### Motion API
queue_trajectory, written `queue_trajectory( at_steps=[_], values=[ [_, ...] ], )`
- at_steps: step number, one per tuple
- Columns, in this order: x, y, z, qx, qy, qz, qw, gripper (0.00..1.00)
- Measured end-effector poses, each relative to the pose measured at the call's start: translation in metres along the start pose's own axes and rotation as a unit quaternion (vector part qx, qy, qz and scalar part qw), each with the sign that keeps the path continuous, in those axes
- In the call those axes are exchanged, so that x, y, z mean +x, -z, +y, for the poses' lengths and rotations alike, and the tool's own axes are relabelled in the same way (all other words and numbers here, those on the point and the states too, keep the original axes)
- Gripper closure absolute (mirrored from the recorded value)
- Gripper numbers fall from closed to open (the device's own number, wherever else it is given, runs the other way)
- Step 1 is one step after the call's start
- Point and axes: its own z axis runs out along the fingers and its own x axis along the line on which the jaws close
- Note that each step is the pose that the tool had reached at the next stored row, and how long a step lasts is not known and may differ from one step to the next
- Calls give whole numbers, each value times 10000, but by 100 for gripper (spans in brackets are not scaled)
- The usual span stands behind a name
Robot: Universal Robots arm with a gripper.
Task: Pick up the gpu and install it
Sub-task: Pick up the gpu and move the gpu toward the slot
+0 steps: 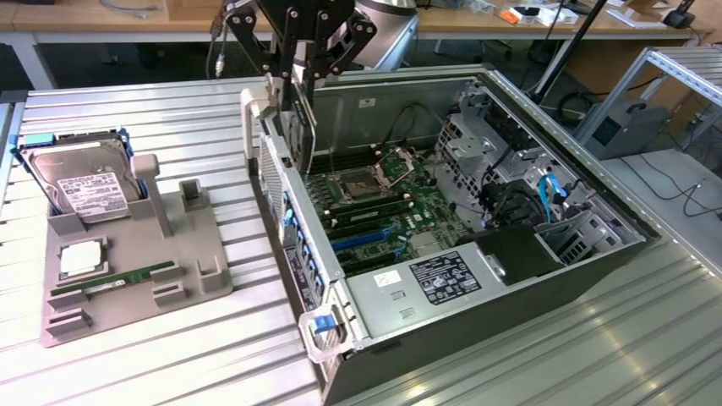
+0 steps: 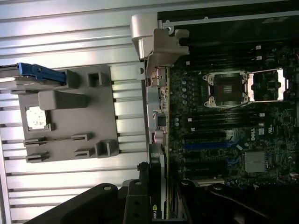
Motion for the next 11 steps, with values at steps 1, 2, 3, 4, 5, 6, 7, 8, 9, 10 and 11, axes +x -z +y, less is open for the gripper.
queue_trajectory(
  at_steps=[1,2,3,4,5,6,7,8,9,10,11],
  values=[
    [-9,0,0,-1,0,2,10000,73],
    [-27,1,1,-3,0,8,10000,73],
    [-38,2,2,-3,0,11,10000,73],
    [-55,3,3,-5,0,16,10000,73],
    [-81,4,4,-7,0,23,10000,73],
    [-99,4,5,-8,0,28,10000,73],
    [-116,5,5,-9,0,33,10000,73],
    [-124,6,6,-10,0,36,10000,73],
    [-142,6,7,-11,0,41,10000,73],
    [-164,6,8,-13,1,49,10000,73],
    [-194,8,9,-14,1,59,10000,73]
  ],
)
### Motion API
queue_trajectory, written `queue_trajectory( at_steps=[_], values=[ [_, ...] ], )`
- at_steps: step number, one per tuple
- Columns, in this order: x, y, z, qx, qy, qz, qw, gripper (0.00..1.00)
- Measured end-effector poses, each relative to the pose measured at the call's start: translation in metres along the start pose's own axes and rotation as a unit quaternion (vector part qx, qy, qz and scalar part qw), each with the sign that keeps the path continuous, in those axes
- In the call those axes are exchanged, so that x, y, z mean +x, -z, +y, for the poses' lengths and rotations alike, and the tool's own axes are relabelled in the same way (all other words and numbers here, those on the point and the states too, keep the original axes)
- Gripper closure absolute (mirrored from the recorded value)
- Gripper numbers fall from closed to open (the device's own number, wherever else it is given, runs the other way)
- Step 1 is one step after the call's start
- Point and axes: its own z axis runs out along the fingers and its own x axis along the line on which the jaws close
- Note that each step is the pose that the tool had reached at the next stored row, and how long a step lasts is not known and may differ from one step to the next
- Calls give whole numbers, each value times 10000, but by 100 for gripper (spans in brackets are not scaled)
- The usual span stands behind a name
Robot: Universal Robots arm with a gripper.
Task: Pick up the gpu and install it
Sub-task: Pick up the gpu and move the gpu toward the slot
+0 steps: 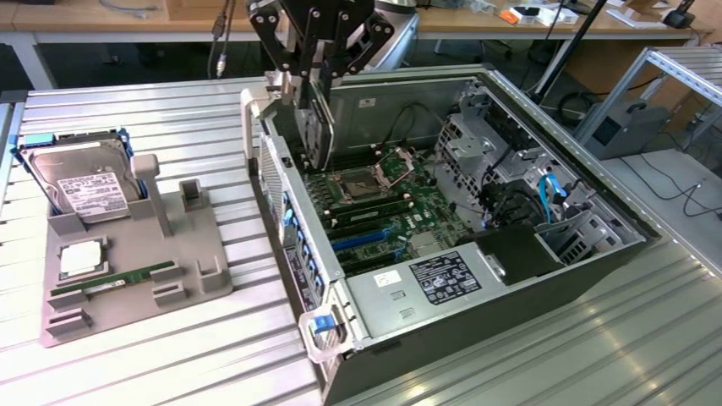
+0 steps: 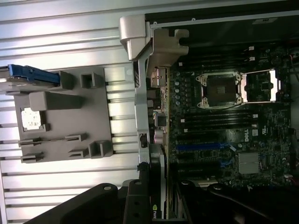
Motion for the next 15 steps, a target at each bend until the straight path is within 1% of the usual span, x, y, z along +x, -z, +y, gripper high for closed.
queue_trajectory(
  at_steps=[3,12,15],
  values=[
    [-64,3,3,-1,0,21,10000,73],
    [-279,6,8,1,0,102,9999,73],
    [-330,5,10,3,-1,122,9999,73]
  ],
)
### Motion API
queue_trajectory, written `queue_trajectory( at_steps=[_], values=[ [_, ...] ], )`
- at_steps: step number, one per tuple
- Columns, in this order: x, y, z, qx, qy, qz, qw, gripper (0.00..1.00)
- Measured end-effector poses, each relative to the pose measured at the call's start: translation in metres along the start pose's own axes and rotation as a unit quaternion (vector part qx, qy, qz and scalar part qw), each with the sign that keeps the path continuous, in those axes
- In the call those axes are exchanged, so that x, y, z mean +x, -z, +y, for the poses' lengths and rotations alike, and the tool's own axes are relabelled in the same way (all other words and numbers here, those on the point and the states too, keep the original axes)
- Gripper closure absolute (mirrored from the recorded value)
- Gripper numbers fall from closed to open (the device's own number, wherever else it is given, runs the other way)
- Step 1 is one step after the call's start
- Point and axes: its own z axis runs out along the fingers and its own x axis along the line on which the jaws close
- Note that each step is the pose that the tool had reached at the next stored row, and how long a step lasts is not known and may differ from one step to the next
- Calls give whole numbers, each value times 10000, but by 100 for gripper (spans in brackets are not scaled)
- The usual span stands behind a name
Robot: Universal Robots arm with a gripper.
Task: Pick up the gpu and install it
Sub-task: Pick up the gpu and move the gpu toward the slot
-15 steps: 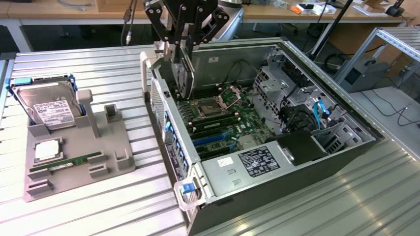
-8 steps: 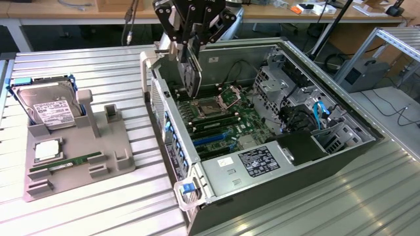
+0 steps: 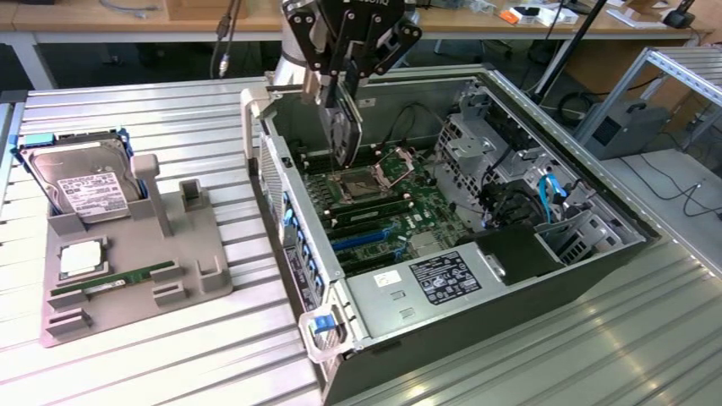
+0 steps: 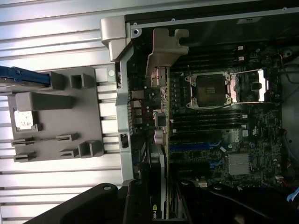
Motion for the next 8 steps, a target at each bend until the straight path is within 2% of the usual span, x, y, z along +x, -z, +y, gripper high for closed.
queue_trajectory(
  at_steps=[8],
  values=[
    [-173,-3,8,4,0,61,10000,73]
  ],
)
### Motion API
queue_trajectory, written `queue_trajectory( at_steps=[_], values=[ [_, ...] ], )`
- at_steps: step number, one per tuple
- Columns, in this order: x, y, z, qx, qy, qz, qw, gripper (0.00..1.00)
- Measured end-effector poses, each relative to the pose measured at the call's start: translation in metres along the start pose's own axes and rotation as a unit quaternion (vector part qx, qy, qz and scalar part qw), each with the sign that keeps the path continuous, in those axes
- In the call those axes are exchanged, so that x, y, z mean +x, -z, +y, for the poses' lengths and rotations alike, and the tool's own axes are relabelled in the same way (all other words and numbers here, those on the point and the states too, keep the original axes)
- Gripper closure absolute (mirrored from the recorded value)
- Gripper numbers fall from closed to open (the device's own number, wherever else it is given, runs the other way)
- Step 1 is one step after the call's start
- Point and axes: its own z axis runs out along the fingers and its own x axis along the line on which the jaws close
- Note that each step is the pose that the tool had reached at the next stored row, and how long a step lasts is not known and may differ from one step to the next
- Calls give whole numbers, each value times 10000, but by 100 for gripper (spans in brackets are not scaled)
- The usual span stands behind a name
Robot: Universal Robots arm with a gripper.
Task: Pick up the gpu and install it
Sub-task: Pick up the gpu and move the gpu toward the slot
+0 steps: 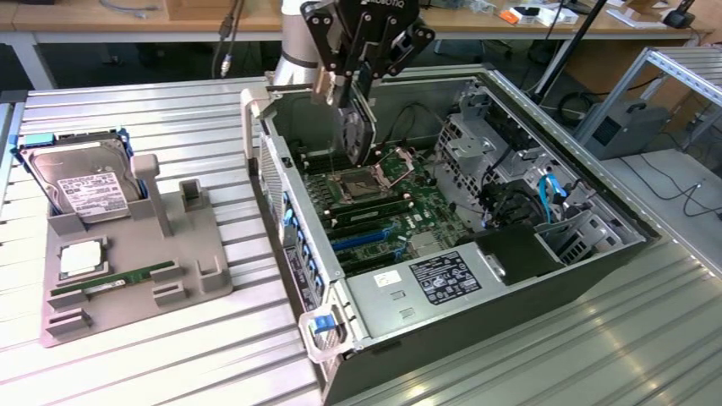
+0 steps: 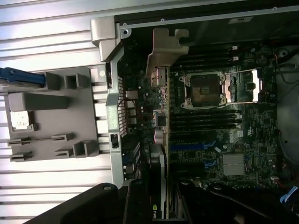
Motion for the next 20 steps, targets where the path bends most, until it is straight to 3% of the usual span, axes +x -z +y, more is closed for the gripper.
queue_trajectory(
  at_steps=[16,20],
  values=[
    [-370,-67,22,10,-1,138,9999,73],
    [-417,-84,23,12,0,158,9999,73]
  ],
)
